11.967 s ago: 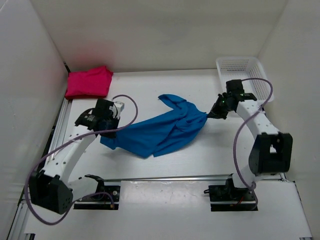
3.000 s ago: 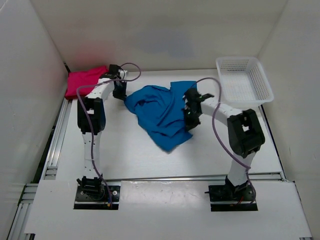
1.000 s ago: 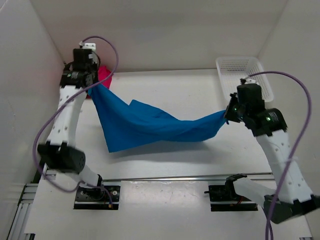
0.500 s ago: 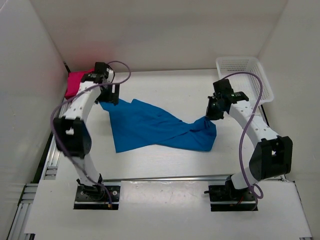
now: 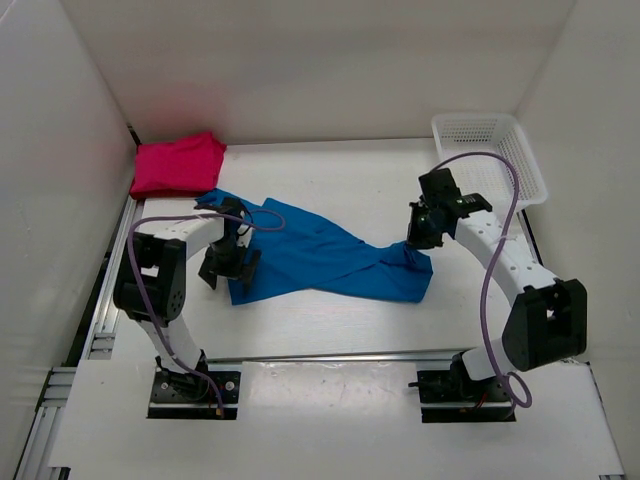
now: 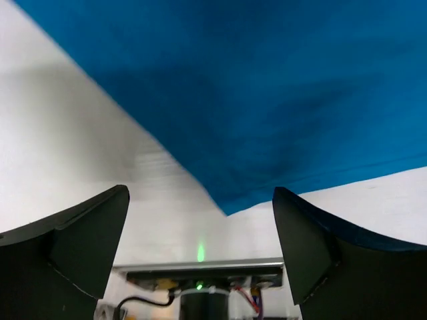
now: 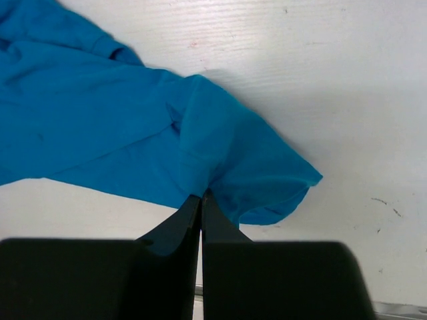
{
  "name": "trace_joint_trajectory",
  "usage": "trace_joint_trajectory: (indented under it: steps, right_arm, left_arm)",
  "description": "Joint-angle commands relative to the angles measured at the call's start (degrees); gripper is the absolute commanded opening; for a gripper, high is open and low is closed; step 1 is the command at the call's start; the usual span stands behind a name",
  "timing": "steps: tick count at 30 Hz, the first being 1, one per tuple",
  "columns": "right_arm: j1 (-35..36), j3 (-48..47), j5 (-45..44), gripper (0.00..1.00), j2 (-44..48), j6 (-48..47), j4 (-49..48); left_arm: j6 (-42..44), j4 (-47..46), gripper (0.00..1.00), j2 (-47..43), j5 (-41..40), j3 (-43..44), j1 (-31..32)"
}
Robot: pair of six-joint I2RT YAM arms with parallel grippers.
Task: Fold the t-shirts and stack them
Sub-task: Flatten out the tshirt
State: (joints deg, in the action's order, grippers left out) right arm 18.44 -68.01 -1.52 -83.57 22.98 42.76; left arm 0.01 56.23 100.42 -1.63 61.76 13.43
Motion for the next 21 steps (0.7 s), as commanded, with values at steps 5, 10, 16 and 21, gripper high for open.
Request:
trace_joint_trajectory:
  steps: [5, 10, 16, 21]
  right_arm:
    - [0.02, 4.63, -3.31, 0.00, 5.95, -0.13, -0.66]
    - [0.02, 4.03, -5.77, 0.00, 7.19, -0.66, -0.14]
    - [-0.60, 2.79, -3.24, 0.00, 9.73, -2.32, 1.09]
    - [9.40, 6.83, -0.78, 0.00, 13.51, -6.46, 6.71]
  left_arm:
    - [-0.01, -2.97, 0.79, 3.54, 8.84, 2.14, 2.55]
    - [-0.01, -1.64, 0.50, 9.61, 7.18, -2.16, 4.85]
    - [-0.01, -2.35, 0.10, 6.90, 4.19, -3.22, 3.63]
    - [-0.01, 0.45, 0.10, -2.84, -1.35, -2.61, -4.00]
